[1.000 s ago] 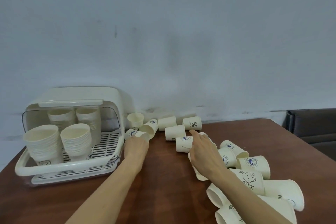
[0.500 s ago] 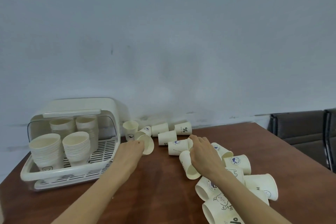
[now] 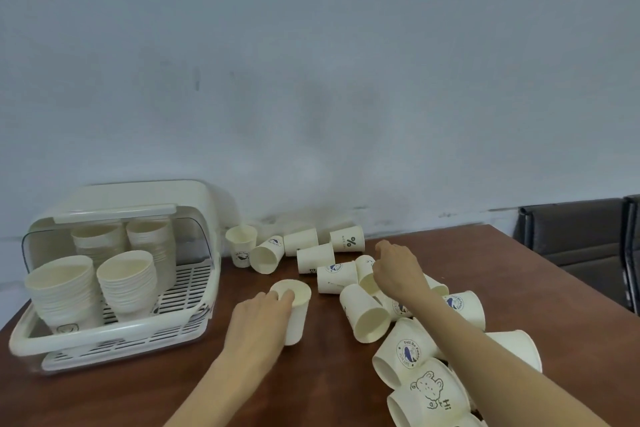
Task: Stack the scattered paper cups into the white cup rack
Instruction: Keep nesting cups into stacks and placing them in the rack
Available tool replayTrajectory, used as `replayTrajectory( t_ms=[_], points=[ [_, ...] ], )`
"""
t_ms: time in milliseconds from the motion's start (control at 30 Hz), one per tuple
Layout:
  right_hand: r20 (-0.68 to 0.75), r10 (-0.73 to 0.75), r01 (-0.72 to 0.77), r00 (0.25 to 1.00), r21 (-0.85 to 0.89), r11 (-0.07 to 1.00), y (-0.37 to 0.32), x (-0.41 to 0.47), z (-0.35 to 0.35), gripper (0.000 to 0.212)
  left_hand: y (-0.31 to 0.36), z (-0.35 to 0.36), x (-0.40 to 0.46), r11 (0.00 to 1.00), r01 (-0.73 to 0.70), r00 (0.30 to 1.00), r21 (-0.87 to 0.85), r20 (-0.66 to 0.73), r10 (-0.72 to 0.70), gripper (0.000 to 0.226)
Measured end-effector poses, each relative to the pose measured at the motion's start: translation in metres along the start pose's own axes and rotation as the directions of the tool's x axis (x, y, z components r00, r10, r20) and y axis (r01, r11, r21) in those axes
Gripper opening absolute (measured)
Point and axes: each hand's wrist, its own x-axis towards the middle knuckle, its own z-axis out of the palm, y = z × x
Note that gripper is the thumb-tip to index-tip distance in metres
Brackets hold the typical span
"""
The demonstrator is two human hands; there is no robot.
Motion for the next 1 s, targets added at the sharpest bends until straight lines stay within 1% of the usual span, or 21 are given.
replayTrajectory(
  t_ms=[100, 200, 233, 300, 367, 500, 600, 767, 833, 867, 900, 933, 967, 1000],
  points=[
    [0.013, 0.025, -0.025, 1.0, -0.011, 1.0, 0.0, 0.023, 0.01, 0.022, 0.005, 0.006, -0.001, 1.0, -0.005, 0.999, 0.009, 0.038, 0.004, 0.023],
    [0.035, 0.065, -0.065, 0.997, 0.006, 0.998, -0.003, 0.046, 0.021, 0.015, 0.007, 0.01, -0.001, 1.0, -0.009, 0.999, 0.007, 0.041, 0.009, 0.024],
    [0.047, 0.079, -0.079, 0.996, 0.011, 0.997, -0.003, 0.054, 0.025, 0.014, 0.007, 0.01, -0.001, 1.0, -0.007, 0.999, 0.01, 0.038, 0.006, 0.022],
    [0.066, 0.109, -0.111, 0.992, 0.018, 0.994, -0.002, 0.069, 0.031, 0.019, 0.007, 0.012, 0.0, 1.0, -0.008, 0.999, 0.023, 0.04, 0.007, 0.019],
    [0.086, 0.153, -0.158, 0.984, 0.044, 0.987, -0.002, 0.084, 0.039, 0.02, 0.008, 0.013, 0.0, 0.999, -0.021, 0.999, 0.046, 0.042, 0.019, 0.018],
    [0.17, 0.264, -0.283, 0.949, 0.1, 0.954, -0.005, 0.107, 0.05, 0.006, 0.007, 0.012, 0.0, 0.998, -0.023, 0.998, 0.066, 0.062, 0.019, 0.02],
    [0.215, 0.311, -0.342, 0.926, 0.123, 0.932, -0.008, 0.119, 0.057, 0.007, 0.008, 0.012, 0.0, 0.998, -0.029, 0.997, 0.054, 0.067, 0.026, 0.022],
    [0.269, 0.345, -0.391, 0.899, 0.143, 0.909, -0.005, 0.146, 0.079, 0.005, 0.009, 0.007, 0.004, 0.999, -0.009, 0.995, 0.039, 0.104, 0.005, 0.031],
    [0.264, 0.363, -0.411, 0.894, 0.153, 0.899, -0.003, 0.152, 0.086, 0.01, 0.011, 0.007, 0.005, 1.0, -0.005, 0.996, 0.028, 0.086, 0.002, 0.025],
    [0.254, 0.368, -0.415, 0.894, 0.163, 0.895, -0.004, 0.153, 0.087, 0.012, 0.012, 0.008, 0.006, 1.0, 0.005, 0.996, 0.0, 0.087, -0.005, 0.026],
    [0.248, 0.376, -0.422, 0.893, 0.168, 0.891, -0.003, 0.153, 0.088, 0.013, 0.012, 0.006, 0.006, 1.0, -0.009, 0.99, -0.028, 0.141, 0.013, 0.035],
    [0.251, 0.391, -0.437, 0.885, 0.165, 0.884, -0.002, 0.156, 0.089, 0.012, 0.012, 0.006, 0.005, 0.998, -0.045, 0.987, -0.037, 0.151, 0.051, 0.04],
    [0.25, 0.395, -0.442, 0.884, 0.173, 0.88, -0.004, 0.155, 0.088, 0.01, 0.009, 0.016, 0.007, 0.997, -0.066, 0.992, -0.031, 0.106, 0.069, 0.037],
    [0.245, 0.403, -0.45, 0.882, 0.184, 0.874, -0.006, 0.155, 0.086, 0.006, 0.008, 0.02, 0.008, 0.999, -0.05, 0.997, -0.016, 0.053, 0.051, 0.031]
  ],
)
